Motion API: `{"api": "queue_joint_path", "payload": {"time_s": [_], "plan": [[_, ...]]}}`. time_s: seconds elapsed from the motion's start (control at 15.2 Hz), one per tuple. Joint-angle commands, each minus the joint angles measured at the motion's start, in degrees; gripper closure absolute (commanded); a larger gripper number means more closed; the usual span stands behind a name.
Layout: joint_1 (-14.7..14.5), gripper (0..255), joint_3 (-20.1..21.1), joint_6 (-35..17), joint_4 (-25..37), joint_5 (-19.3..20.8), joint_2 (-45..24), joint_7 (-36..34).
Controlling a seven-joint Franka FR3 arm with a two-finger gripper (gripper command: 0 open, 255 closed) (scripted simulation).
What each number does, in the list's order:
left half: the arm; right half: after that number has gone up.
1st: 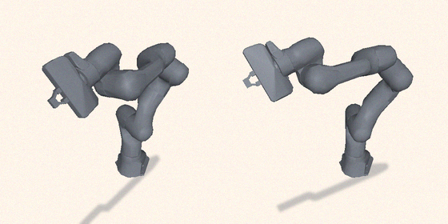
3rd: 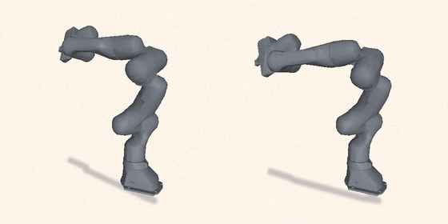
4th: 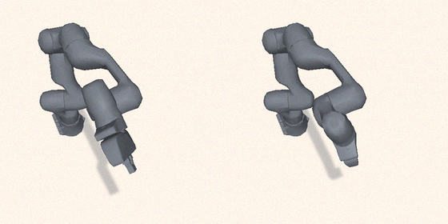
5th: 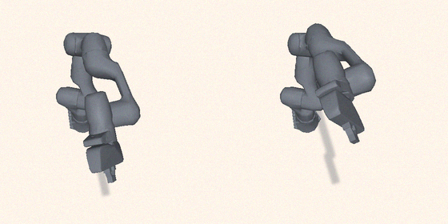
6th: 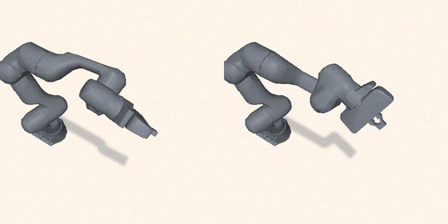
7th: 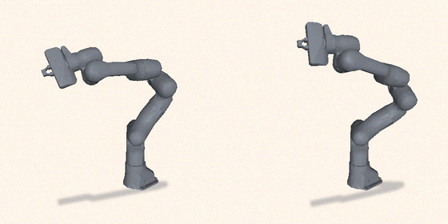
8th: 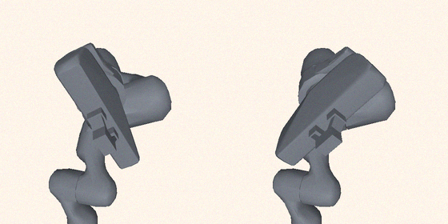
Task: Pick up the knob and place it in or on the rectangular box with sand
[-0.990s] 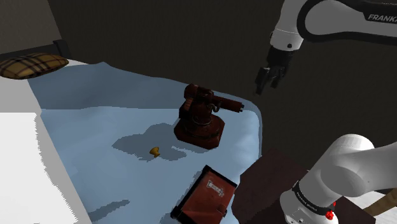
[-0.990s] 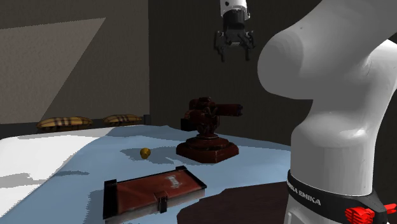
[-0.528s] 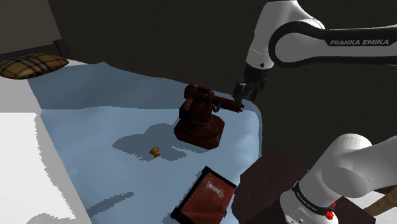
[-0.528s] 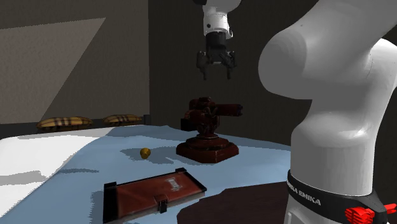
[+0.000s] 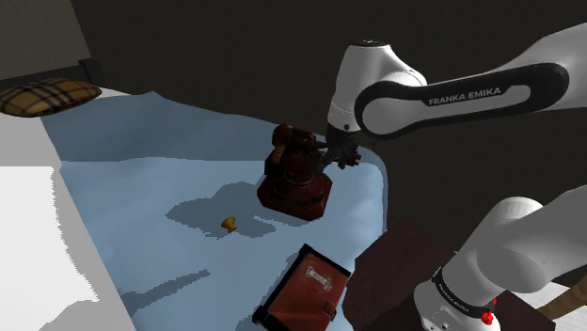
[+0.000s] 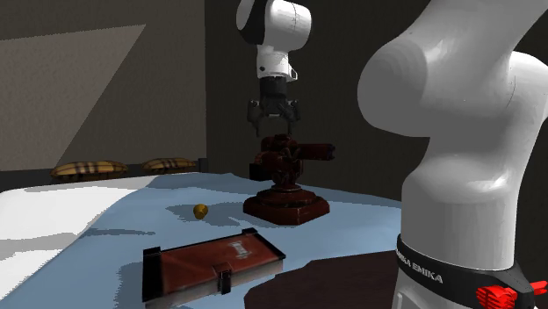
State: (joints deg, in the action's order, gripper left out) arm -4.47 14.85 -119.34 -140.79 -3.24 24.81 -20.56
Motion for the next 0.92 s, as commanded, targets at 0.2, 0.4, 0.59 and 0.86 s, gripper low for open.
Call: {"api": "queue_joint_path", "payload": {"time_s": [0.2, 0.4, 0.59, 0.86], "plan": [[-0.1, 0, 3.6, -8.9, 1.8, 1.4, -9.6, -4.5], [-0.1, 0, 5.6, -13.5, 3.9, 3.6, -15.9, -8.0], [-0.2, 0, 7.2, -17.5, 6.6, 7.0, -22.5, -12.1], [-1.4, 0, 8.0, -21.5, 11.5, 13.0, -31.7, -18.2]]}}
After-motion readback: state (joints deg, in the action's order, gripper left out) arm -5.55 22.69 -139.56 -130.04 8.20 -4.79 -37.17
